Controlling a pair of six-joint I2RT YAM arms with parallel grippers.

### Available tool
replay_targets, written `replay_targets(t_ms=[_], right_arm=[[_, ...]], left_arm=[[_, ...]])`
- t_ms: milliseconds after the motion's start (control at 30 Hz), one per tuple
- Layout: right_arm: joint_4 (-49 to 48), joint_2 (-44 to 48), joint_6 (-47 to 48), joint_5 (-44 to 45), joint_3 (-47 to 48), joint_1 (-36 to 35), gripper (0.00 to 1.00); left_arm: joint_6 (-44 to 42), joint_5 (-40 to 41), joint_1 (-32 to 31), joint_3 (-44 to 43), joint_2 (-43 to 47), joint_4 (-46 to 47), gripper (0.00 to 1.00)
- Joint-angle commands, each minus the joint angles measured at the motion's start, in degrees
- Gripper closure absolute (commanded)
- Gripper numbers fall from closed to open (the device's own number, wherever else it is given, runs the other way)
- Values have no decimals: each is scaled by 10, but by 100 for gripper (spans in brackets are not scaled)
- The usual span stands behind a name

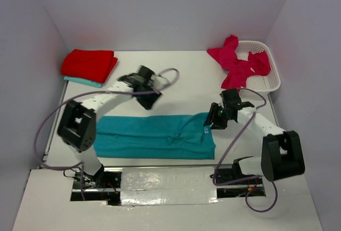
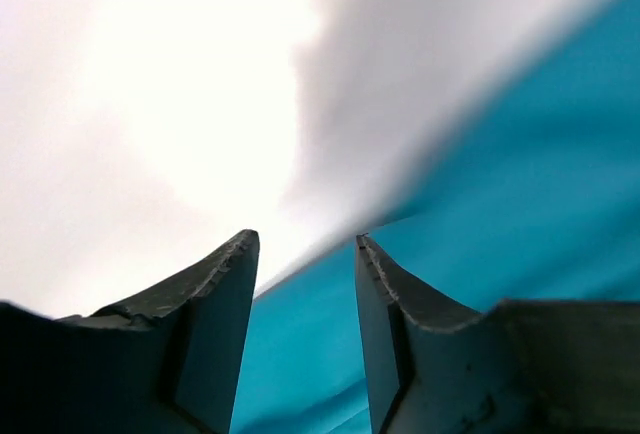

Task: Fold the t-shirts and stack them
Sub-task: Rotate the tshirt 90 degrees

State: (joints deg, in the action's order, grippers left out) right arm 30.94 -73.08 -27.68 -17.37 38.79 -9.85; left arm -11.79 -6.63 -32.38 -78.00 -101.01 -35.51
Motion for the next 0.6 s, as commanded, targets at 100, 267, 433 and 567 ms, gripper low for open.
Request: replay_targets(t_ms=[100,267,433,567], right_arm=[[0,-127,26,103,110,1,37],[18,-224,57,116,170,3,30],[37,-325,68,92,253,3,74],[69,-377,91,74,339,1,100]], left_arm=[[-46,182,250,153,129,24,28],[-82,182,356,239,124,103,18],[-88,203,389,259,67,131,52],[-96,164,442,247,62,113,62]])
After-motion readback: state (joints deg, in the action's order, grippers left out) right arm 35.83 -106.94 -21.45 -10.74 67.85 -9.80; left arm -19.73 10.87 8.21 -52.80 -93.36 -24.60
